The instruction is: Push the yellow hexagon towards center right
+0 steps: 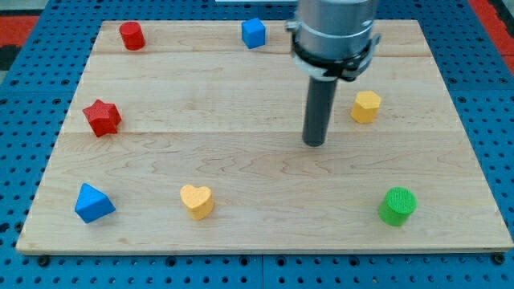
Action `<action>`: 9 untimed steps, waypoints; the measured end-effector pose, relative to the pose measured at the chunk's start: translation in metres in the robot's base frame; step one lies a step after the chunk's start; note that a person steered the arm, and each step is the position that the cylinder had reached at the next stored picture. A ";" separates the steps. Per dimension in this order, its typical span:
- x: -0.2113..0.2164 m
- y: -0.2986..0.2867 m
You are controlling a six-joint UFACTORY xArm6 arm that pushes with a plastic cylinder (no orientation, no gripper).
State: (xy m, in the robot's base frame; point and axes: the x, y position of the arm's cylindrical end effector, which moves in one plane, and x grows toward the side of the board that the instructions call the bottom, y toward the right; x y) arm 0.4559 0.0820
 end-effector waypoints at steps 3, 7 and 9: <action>-0.066 0.009; -0.014 0.079; 0.007 0.100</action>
State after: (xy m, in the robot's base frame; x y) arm 0.4628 0.1822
